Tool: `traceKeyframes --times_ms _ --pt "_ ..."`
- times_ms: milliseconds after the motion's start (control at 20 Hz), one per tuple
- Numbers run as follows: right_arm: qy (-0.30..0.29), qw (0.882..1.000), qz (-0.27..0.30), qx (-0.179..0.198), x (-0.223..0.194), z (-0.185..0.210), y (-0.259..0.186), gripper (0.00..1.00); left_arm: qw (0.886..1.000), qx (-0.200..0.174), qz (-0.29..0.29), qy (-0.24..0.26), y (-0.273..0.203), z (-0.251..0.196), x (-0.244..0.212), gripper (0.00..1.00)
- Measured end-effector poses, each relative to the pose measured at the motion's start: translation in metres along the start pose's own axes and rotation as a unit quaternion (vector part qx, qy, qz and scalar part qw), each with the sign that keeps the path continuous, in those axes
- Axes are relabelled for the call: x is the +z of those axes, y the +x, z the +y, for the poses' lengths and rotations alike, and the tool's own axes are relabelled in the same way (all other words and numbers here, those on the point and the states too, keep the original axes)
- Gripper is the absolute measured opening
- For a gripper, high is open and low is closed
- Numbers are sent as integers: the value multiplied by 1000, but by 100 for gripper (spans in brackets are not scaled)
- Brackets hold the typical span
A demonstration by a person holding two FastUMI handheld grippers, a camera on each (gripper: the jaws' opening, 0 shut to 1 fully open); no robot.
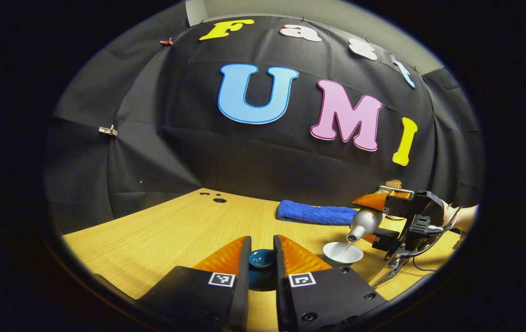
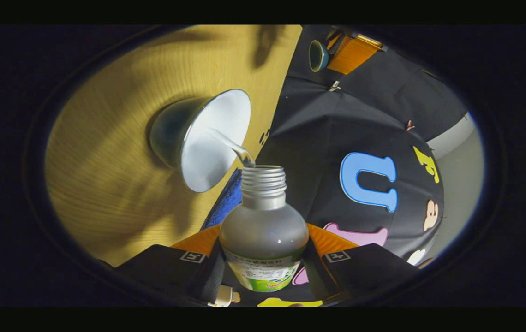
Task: Open the teacup lid with one hand, grasp the water bottle and pour water into the teacup with the other hand; after pouring, place the water bottle on the coaster and then close the teacup lid.
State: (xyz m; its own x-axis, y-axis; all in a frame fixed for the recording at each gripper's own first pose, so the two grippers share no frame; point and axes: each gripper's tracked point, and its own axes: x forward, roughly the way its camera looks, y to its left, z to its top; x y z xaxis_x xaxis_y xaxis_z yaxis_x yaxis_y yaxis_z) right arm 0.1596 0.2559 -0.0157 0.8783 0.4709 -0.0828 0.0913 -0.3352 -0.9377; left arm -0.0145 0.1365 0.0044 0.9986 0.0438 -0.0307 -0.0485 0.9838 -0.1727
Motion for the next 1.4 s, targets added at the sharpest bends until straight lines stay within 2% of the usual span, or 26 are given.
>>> traceKeyframes --times_ms 850,900,1050,1400 --pt "-71 997 -2 -28 -6 -27 2 77 1000 -2 1 -10 -3 -1 0 28" --pt "-73 997 -3 -30 -8 -29 0 77 1000 -2 1 -11 -3 0 1 31" --pt "-83 996 -2 -38 -7 -39 1 77 1000 -1 2 -13 -5 3 -1 28" --pt "-114 992 -6 -57 -1 -51 -4 77 1000 1 -8 -1 -11 2 7 28"
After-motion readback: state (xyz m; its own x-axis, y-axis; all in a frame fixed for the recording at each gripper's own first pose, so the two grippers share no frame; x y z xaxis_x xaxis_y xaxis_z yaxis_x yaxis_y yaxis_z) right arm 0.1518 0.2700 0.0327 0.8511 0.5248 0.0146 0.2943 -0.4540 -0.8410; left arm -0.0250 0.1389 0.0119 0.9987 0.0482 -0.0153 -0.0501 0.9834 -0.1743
